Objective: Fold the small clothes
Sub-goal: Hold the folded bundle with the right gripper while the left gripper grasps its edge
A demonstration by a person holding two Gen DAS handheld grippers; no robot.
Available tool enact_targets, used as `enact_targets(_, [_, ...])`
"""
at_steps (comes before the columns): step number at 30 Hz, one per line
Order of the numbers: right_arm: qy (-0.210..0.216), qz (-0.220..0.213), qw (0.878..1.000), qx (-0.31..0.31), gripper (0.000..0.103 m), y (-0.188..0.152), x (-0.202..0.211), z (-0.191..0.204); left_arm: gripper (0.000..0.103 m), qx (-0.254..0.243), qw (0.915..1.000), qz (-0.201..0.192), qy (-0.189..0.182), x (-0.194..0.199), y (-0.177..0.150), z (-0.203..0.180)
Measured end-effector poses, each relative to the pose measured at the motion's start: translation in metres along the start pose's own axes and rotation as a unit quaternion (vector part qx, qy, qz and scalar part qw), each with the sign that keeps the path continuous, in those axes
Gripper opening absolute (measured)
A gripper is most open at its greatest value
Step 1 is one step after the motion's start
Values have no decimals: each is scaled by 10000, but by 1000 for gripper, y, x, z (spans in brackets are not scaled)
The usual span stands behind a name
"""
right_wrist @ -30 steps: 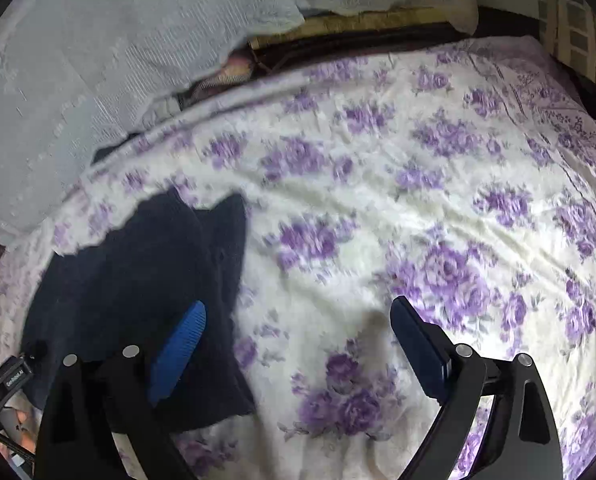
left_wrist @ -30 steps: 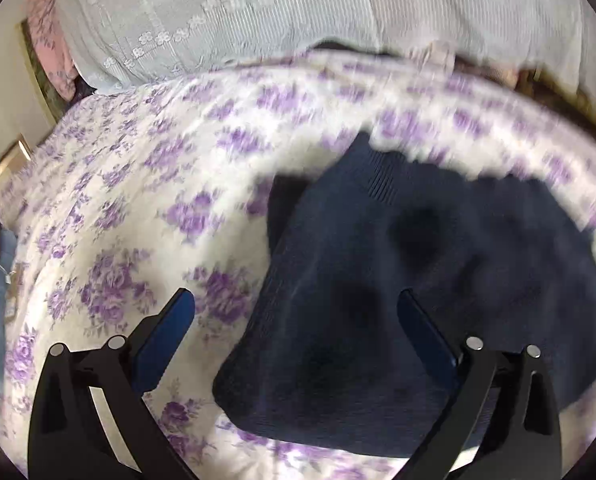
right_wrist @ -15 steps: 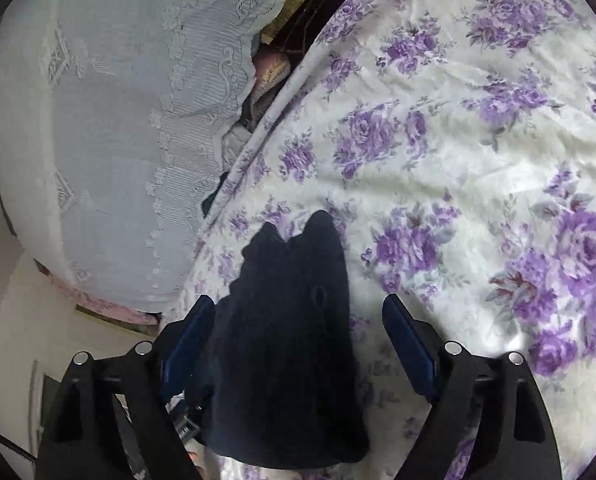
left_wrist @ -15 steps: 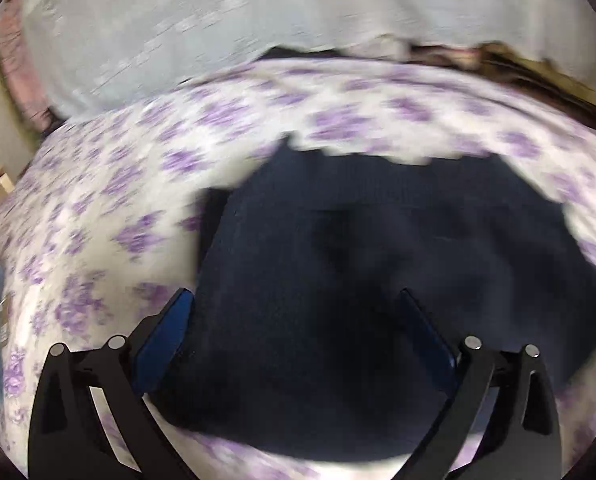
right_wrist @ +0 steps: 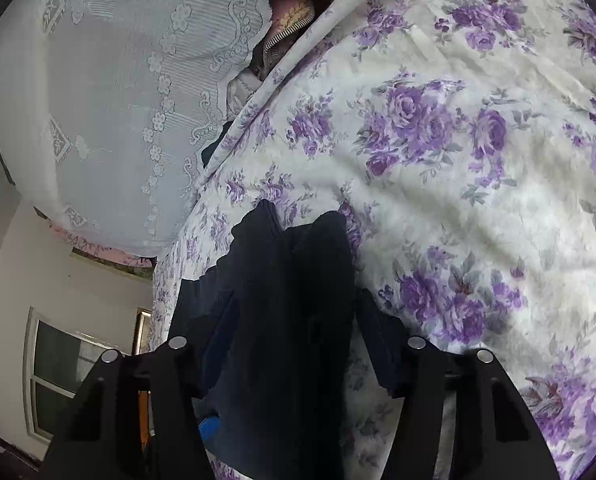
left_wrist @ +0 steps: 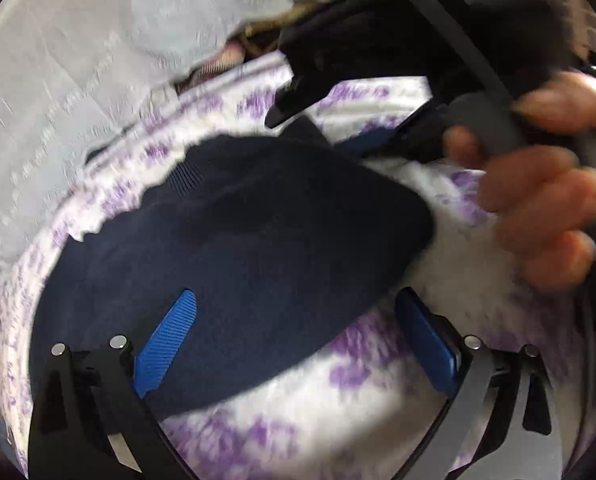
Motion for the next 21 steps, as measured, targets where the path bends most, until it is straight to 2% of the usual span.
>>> enact_targets(2, [55,55,10000,36,53,0,-5,2,96,285,9995,-63,-74,-2,11,5])
enact_targets(4, [44,84,9999,90,46,-1,-8,4,80,420,9990,-63,-127,-5,14,9])
enact_targets(5, [56,77,9999,81,44,-1,-7,4,76,424,9989,-86,-170,-4,14,9])
enact_targets(7, [83,-1,10000,-7,32,-1,-4,2,61,387,9987,-227,-233,3,14,10])
enact_targets(9, [176,-81,9998,-101,29,-1,0,2,57,438,9981,-307,-314,8,15,9])
enact_targets(13, [21,57,10000,-72,29,-5,-6,0,54,724,9951,-282,-613,11,17,17])
enact_targets(18, [-16,40,9998,-173,25,-7,-9,-7,62,573,9966,-268,-537,8,18,8])
enact_targets(20, [26,-102,9998,-177,23,-6,-5,-5,59,622,9960,-271,-573,9,18,9])
enact_targets(21, [84,-149,9997,-171,21,-6,-1,-4,52,695,9952,-293,-628,10,19,11])
Point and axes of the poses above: each gripper's, at about its wrist camera, not at the fingertips, and x roughly against the way its jaws point, z to its left, y to its top, the point moved 6 cm from there along -x, roughly the way its jaws point, and after that the axes turned 15 degrees about x, right-handed, at the moved point
